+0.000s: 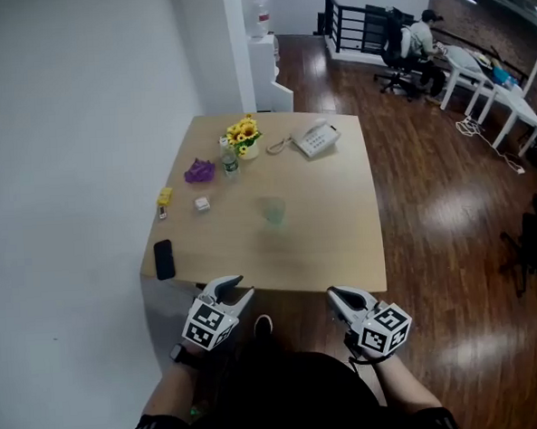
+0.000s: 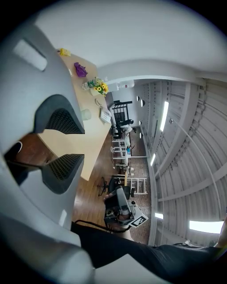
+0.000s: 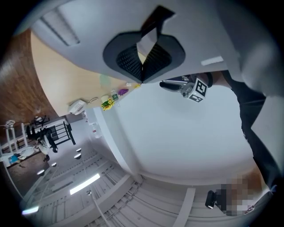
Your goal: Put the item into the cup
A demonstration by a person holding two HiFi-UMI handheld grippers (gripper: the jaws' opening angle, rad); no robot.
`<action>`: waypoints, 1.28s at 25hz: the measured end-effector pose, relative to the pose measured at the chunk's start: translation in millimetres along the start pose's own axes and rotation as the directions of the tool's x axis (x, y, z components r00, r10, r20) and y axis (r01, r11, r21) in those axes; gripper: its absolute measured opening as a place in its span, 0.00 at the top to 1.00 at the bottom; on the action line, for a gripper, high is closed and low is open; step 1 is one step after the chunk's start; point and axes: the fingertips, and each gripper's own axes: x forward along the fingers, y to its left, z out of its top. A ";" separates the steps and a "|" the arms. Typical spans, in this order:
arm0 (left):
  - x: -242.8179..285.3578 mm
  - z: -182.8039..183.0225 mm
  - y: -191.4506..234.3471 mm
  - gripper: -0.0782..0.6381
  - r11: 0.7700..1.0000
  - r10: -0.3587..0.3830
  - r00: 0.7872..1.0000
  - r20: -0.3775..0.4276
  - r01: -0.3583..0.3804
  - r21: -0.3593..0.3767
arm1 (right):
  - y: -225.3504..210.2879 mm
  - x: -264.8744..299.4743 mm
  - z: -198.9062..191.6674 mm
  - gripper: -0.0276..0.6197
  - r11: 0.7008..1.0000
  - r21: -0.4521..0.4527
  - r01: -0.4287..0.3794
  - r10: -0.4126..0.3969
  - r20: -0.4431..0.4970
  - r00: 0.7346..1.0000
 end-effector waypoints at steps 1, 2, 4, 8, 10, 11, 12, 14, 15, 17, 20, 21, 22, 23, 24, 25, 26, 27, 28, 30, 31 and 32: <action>1.5 -2.4 9.6 0.70 1.000 0.012 1.000 -0.006 -0.012 0.001 | 0.1 4.3 1.8 0.95 1.000 0.000 -0.006 0.006 0.000 1.000; 3.1 -4.6 20.6 0.70 1.000 0.025 1.000 -0.011 -0.025 0.003 | 0.8 9.4 4.3 0.95 1.000 -0.002 -0.012 0.012 0.000 1.000; 7.2 -8.2 45.1 0.70 0.999 0.049 0.999 -0.022 -0.049 0.004 | 1.9 21.2 10.9 0.95 1.000 -0.012 -0.024 0.024 -0.004 1.000; 19.6 -16.0 97.4 0.70 0.996 0.084 0.995 -0.045 -0.085 -0.007 | -2.7 51.0 23.8 0.95 0.999 -0.029 -0.041 0.040 -0.023 0.999; 27.4 -20.9 124.8 0.70 0.995 0.098 0.994 -0.056 -0.098 -0.007 | -6.3 69.4 28.5 0.95 0.998 -0.040 -0.051 0.049 -0.032 0.998; 32.1 -22.5 139.5 0.70 0.994 0.105 0.993 -0.062 -0.105 -0.005 | -8.5 79.3 32.2 0.95 0.998 -0.044 -0.053 0.052 -0.036 0.998; 37.1 -23.6 155.0 0.70 0.994 0.111 0.992 -0.067 -0.112 -0.005 | -10.9 89.8 36.4 0.95 0.997 -0.046 -0.055 0.053 -0.040 0.998; 47.6 -25.6 188.2 0.70 0.992 0.121 0.990 -0.074 -0.123 -0.017 | -16.8 112.6 44.0 0.95 0.997 -0.051 -0.059 0.057 -0.047 0.997; 53.0 -26.5 205.2 0.70 0.992 0.125 0.989 -0.077 -0.127 -0.024 | -20.6 124.9 46.8 0.95 0.997 -0.054 -0.061 0.059 -0.052 0.997; 62.8 -27.6 238.2 0.70 0.990 0.134 0.987 -0.087 -0.138 -0.032 | -28.0 149.5 52.3 0.95 0.996 -0.055 -0.066 0.063 -0.066 0.996; 75.7 -34.8 287.0 0.71 0.986 0.155 0.981 -0.119 -0.160 -0.041 | -34.4 185.4 61.5 0.95 0.997 -0.044 -0.067 0.063 -0.089 0.994; 81.3 -40.2 303.9 0.71 0.985 0.160 0.978 -0.132 -0.167 -0.049 | -36.1 198.3 63.8 0.95 0.997 -0.039 -0.068 0.064 -0.096 0.993; 87.7 -46.8 320.9 0.71 0.983 0.162 0.976 -0.146 -0.173 -0.060 | -37.8 211.5 65.7 0.95 0.997 -0.035 -0.070 0.066 -0.102 0.993; 94.5 -53.9 337.2 0.71 0.982 0.162 0.973 -0.163 -0.176 -0.072 | -39.3 224.5 67.4 0.95 0.997 -0.034 -0.072 0.068 -0.109 0.992; 101.2 -61.4 352.3 0.71 0.981 0.158 0.970 -0.182 -0.176 -0.084 | -40.6 236.6 69.0 0.95 0.997 -0.035 -0.075 0.071 -0.115 0.991; 107.9 -69.3 366.1 0.71 0.980 0.151 0.968 -0.202 -0.173 -0.095 | -41.7 247.6 70.8 0.95 0.996 -0.038 -0.077 0.072 -0.120 0.990; 114.3 -77.1 379.0 0.71 0.980 0.141 0.965 -0.222 -0.168 -0.108 | -42.9 257.5 73.0 0.95 0.996 -0.042 -0.079 0.073 -0.123 0.990; 120.2 -84.6 391.3 0.71 0.979 0.132 0.962 -0.240 -0.165 -0.120 | -44.3 266.3 75.4 0.95 0.996 -0.045 -0.079 0.073 -0.125 0.989; 125.7 -91.8 403.2 0.71 0.978 0.126 0.958 -0.257 -0.164 -0.131 | -45.8 274.1 78.1 0.95 0.996 -0.048 -0.078 0.072 -0.125 0.990; 136.7 -106.1 425.4 0.71 0.975 0.119 0.949 -0.293 -0.167 -0.146 | -48.8 287.9 84.2 0.95 0.996 -0.050 -0.078 0.071 -0.126 0.990; 142.3 -113.8 434.5 0.71 0.974 0.116 0.943 -0.313 -0.170 -0.151 | -49.7 293.8 87.0 0.95 0.995 -0.052 -0.080 0.073 -0.126 0.989; 147.6 -122.0 441.6 0.71 0.973 0.111 0.936 -0.334 -0.171 -0.156 | -49.7 299.1 89.1 0.95 0.995 -0.054 -0.084 0.076 -0.127 0.989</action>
